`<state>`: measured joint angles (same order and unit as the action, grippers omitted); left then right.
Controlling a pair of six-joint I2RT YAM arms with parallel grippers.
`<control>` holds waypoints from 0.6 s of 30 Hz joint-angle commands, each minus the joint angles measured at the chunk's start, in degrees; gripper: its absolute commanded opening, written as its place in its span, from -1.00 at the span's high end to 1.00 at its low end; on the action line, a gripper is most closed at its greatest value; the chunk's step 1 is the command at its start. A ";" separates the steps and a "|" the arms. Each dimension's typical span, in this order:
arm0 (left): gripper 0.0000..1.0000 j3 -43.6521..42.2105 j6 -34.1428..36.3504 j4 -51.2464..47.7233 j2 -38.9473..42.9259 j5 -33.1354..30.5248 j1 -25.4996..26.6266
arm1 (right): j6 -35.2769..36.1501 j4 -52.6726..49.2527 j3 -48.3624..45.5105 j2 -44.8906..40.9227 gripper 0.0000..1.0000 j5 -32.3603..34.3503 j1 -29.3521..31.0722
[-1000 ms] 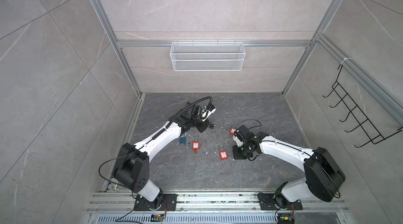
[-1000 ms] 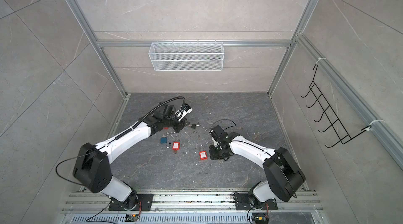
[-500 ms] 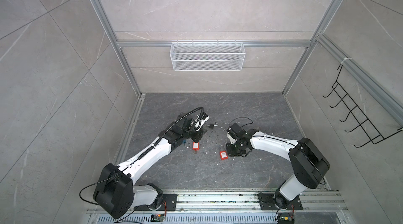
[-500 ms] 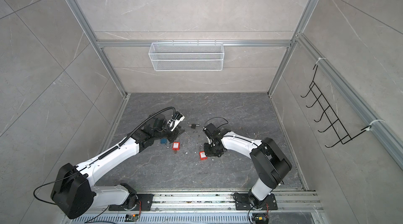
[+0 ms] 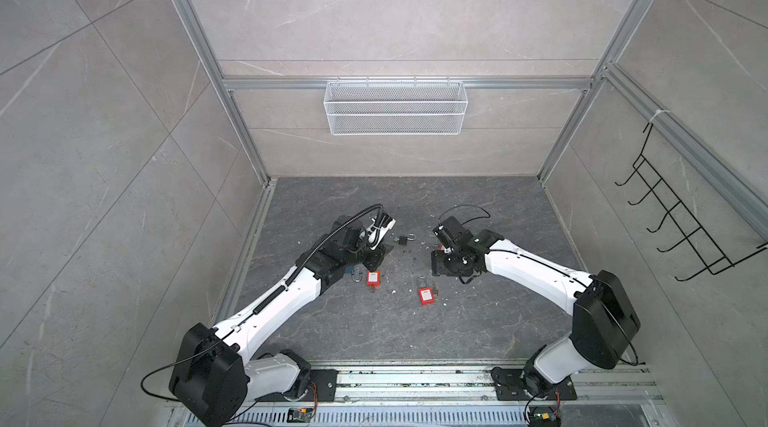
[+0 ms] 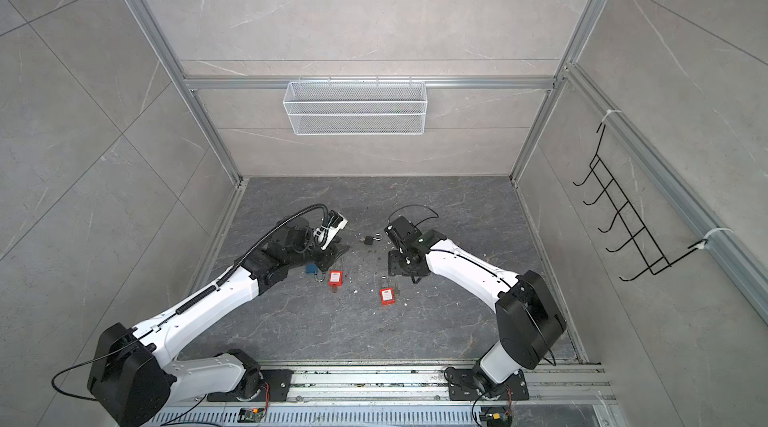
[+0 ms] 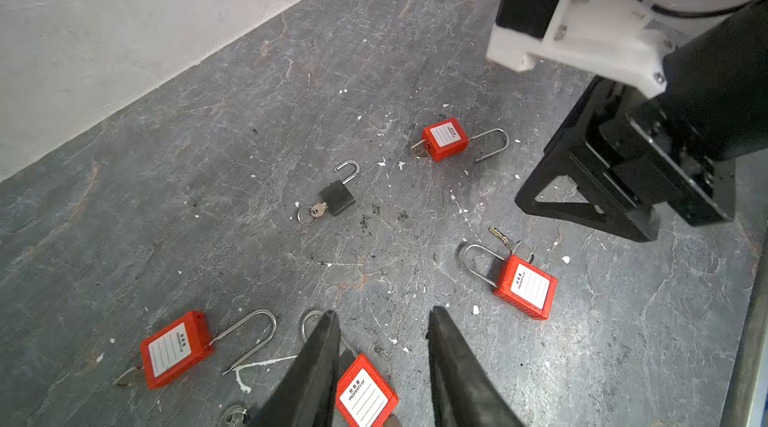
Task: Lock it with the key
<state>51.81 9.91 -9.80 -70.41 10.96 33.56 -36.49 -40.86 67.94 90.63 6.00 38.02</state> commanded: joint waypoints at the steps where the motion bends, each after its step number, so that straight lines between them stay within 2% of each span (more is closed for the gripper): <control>1: 0.19 0.32 -2.15 1.11 2.17 -2.41 -0.07 | -12.90 -3.91 4.38 0.77 -0.54 6.80 -0.68; 4: 0.19 0.91 -4.19 0.62 2.88 -4.78 -0.11 | -22.75 -5.49 7.75 2.96 -0.57 7.93 -1.33; 13: 0.18 1.25 -5.43 0.26 3.53 -7.88 -0.86 | -60.46 -12.36 9.91 8.08 -0.60 10.52 -3.22; 18: 0.18 1.10 -5.71 -0.41 3.45 -7.10 -0.99 | -73.96 -10.04 9.55 10.26 -0.57 9.90 -3.33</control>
<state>51.83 5.52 -10.33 -68.53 4.34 32.95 -96.82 -49.71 76.84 99.48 14.41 34.74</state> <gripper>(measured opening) 0.407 0.786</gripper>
